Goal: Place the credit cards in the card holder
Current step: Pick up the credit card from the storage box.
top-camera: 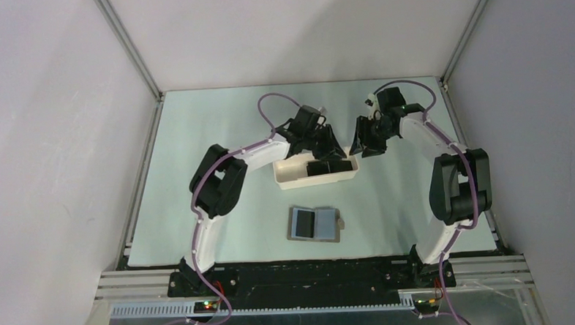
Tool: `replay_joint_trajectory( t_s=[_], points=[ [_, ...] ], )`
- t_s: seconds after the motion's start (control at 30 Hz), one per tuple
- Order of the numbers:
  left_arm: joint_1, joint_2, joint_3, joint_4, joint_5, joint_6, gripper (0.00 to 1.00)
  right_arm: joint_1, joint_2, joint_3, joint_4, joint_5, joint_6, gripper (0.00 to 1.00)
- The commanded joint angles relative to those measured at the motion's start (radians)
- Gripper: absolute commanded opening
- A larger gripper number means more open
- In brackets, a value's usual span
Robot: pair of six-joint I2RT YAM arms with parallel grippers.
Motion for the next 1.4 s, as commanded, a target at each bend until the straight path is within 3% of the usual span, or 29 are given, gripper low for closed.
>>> replay_joint_trajectory(
  t_s=[0.0, 0.13, 0.4, 0.73, 1.07, 1.23, 1.37],
  points=[
    [0.001, -0.044, -0.01, 0.019, -0.026, 0.017, 0.32, 0.001, -0.034, 0.002, 0.014, -0.021, -0.007, 0.51],
    [0.017, -0.128, -0.088, -0.005, -0.103, 0.056, 0.38, 0.032, -0.019, 0.002, 0.024, -0.012, -0.01, 0.51],
    [0.046, -0.18, -0.198, -0.05, -0.173, 0.078, 0.31, 0.136, 0.063, 0.066, 0.003, 0.058, -0.023, 0.48],
    [0.051, -0.145, -0.201, -0.079, -0.189, 0.091, 0.12, 0.209, 0.189, 0.179, -0.031, 0.145, -0.041, 0.42],
    [0.05, -0.128, -0.195, -0.091, -0.177, 0.101, 0.08, 0.241, 0.236, 0.191, -0.025, 0.186, -0.044, 0.41],
    [0.05, -0.127, -0.193, -0.093, -0.175, 0.101, 0.08, 0.254, 0.242, 0.181, -0.009, 0.193, -0.042, 0.33],
    [0.05, -0.124, -0.19, -0.094, -0.171, 0.1, 0.07, 0.258, 0.236, 0.173, -0.001, 0.186, -0.035, 0.35]
  ],
)
